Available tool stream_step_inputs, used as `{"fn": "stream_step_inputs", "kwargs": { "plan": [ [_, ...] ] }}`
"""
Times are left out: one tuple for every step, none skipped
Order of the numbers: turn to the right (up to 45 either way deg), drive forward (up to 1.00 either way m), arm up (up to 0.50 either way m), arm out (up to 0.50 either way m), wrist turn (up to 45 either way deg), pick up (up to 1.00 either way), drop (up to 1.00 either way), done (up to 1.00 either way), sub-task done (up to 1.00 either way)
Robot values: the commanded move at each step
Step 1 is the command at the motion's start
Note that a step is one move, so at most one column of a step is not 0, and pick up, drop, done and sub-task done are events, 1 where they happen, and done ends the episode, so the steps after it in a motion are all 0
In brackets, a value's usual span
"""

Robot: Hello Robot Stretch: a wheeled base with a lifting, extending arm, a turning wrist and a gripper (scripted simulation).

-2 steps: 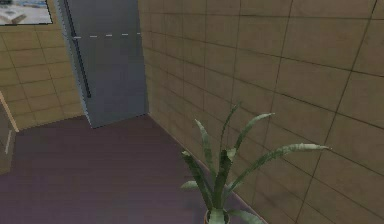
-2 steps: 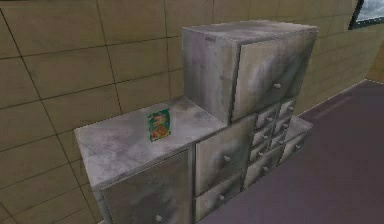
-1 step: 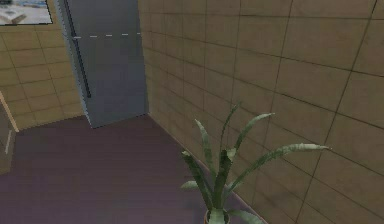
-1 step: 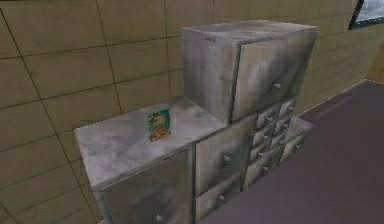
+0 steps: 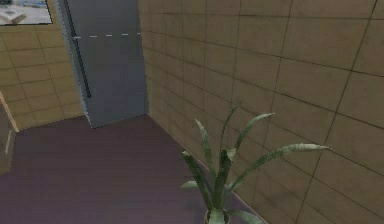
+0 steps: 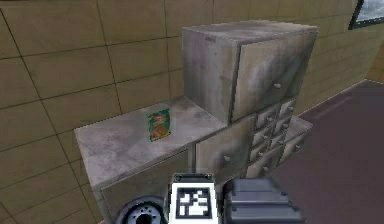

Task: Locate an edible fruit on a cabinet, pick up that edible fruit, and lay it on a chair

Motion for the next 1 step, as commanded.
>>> {"fn": "stream_step_inputs", "kwargs": {
  "plan": [
    [0.0,0.0,0.0,0.5,0.0,0.0,0.0,0.0,0.0]
  ]
}}
